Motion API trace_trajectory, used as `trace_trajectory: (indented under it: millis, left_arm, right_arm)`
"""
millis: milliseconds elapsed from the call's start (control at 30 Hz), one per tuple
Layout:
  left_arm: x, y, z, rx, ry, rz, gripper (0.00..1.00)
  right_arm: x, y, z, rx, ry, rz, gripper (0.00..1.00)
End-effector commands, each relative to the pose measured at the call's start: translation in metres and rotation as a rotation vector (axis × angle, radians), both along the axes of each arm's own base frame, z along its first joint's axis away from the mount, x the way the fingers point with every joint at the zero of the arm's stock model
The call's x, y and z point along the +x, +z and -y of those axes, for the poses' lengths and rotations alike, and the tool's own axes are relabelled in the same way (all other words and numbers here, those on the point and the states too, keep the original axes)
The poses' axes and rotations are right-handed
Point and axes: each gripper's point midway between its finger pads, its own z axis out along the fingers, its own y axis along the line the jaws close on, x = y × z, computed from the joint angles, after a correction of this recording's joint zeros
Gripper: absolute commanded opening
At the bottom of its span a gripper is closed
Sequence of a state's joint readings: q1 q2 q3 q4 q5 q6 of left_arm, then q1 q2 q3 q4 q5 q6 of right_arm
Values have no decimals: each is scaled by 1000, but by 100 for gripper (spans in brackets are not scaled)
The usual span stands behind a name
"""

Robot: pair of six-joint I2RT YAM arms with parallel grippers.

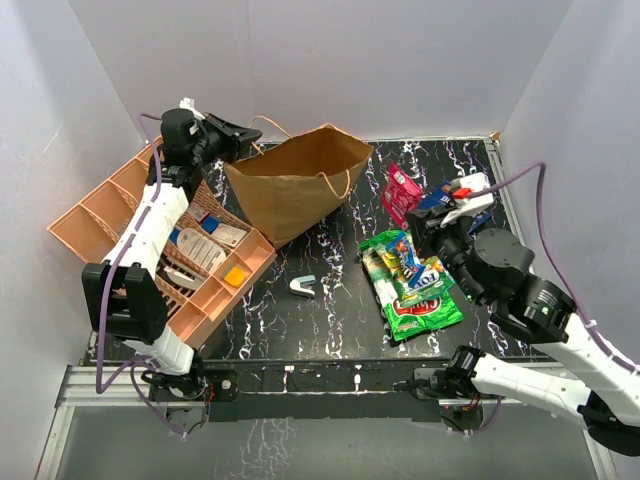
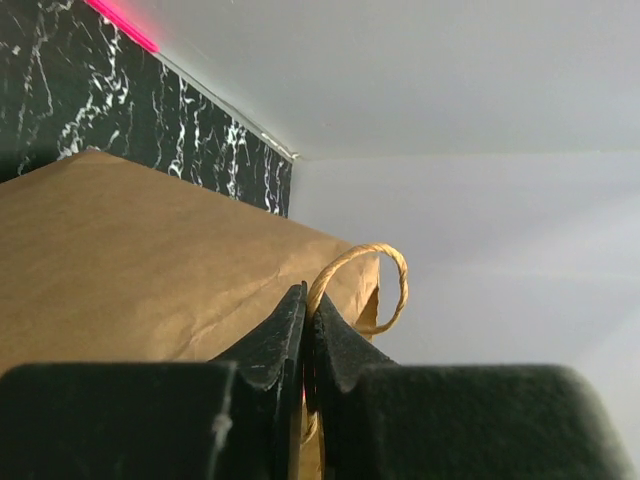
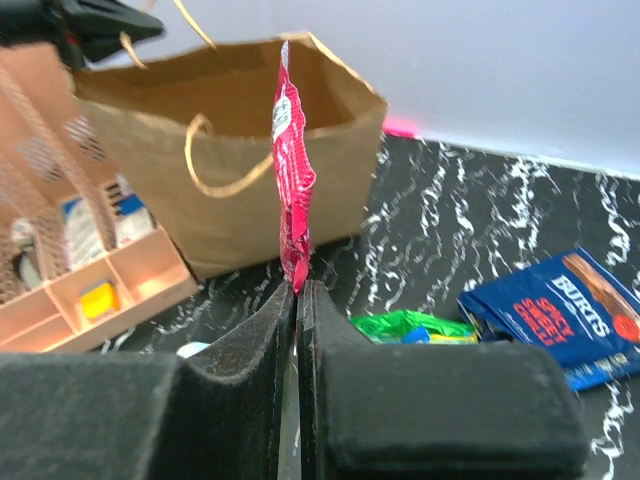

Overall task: Take the snacks out of the paper bag
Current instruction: Adjust the paper bag at the center of the board, then place the snack at the center of the board.

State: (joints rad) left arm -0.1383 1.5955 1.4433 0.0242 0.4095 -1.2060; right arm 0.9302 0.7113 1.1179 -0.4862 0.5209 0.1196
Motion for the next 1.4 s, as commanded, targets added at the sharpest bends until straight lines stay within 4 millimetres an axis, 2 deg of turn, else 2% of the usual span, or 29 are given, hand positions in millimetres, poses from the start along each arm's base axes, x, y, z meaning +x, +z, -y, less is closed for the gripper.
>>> trace_trajectory:
  millis: [0,100,167,400,533,633,733,767,867,1000,1133,1200,1267,1367]
  left_arm:
    - [7,23,-18,35,-7,88,8]
    - [14,25,-30,60,5,107,11]
    - [17,28,-32,80,-4,128,17]
    - [15,56,-40,179,-12,235,46]
    - [6,71,-46,222,12,279,67]
    - [-3,81,-49,257,18,308,80]
    - [-12,89,-55,302,34,323,97]
    - [-16,92,-56,316,36,331,98]
    - [-29,100,-62,368,52,347,98]
    - [-44,106,-72,442,86,355,98]
    - [-61,103,-76,496,74,337,98]
    - [-65,95,-74,520,44,325,98]
    - [-81,104,-73,544,21,362,98]
    - [-95,109,-74,600,-3,391,98]
  right_arm:
    - [11,-3,12,-8,-117,-39,7]
    - [14,-10,11,-20,-134,-53,7]
    - [17,-17,9,-27,-149,-67,7]
    - [29,-40,1,-34,-206,-128,7]
    - [40,-63,-5,-57,-258,-182,7]
    - [56,-80,-9,-47,-260,-242,7]
    - [80,-88,-1,28,-249,-300,7]
    - [85,-90,-3,67,-211,-323,7]
    - [103,-97,18,178,-215,-355,7]
    - [133,-112,65,384,-234,-414,7]
    - [156,-127,111,584,-278,-416,7]
    - [166,-136,127,664,-299,-410,7]
    - [175,-143,141,714,-316,-391,7]
    - [187,-167,164,751,-374,-412,7]
